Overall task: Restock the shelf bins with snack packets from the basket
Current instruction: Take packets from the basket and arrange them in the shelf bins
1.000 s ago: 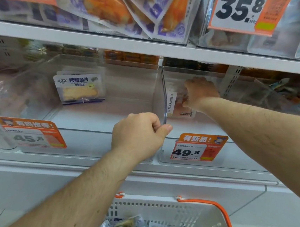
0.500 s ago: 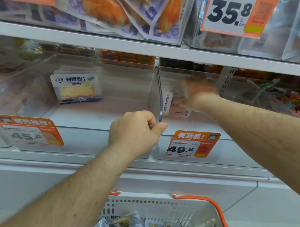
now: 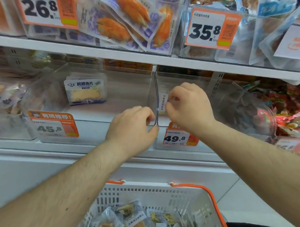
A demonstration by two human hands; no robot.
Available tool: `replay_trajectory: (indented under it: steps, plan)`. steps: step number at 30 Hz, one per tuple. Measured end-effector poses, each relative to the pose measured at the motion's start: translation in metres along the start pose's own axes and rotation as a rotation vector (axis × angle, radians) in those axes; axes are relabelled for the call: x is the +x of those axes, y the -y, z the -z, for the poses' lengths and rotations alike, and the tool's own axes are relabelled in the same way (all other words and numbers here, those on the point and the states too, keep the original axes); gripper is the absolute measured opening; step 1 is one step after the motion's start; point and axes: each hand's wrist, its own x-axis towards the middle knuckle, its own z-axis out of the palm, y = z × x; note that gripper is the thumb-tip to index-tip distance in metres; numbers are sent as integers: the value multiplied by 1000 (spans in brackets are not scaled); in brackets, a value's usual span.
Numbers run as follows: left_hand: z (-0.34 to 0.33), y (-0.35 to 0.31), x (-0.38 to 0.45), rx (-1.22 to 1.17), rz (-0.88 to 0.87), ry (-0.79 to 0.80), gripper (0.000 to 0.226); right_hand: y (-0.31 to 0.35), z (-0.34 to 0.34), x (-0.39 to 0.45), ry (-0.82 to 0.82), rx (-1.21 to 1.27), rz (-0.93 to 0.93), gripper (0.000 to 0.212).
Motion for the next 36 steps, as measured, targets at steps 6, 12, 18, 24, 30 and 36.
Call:
replay_trajectory:
  steps: [6,12,18,24,30,36]
  plan:
    - [6,17,-41,126,46,454,15,44,-12,-49,-109,260,80,14]
    - [-21,47,-74,110,142,802,6,69,-63,-128,195,409,7,15]
    - [-36,66,-84,96,175,1059,16,68,-120,-194,907,329,-339,5]
    - [-40,67,-75,53,173,1085,19,64,-175,-250,1273,207,-738,19]
    - [-46,66,-70,53,157,1119,22,66,-198,-278,1403,177,-1016,27]
    - [-43,63,-64,38,186,1106,34,52,-198,-267,1330,322,-1106,17]
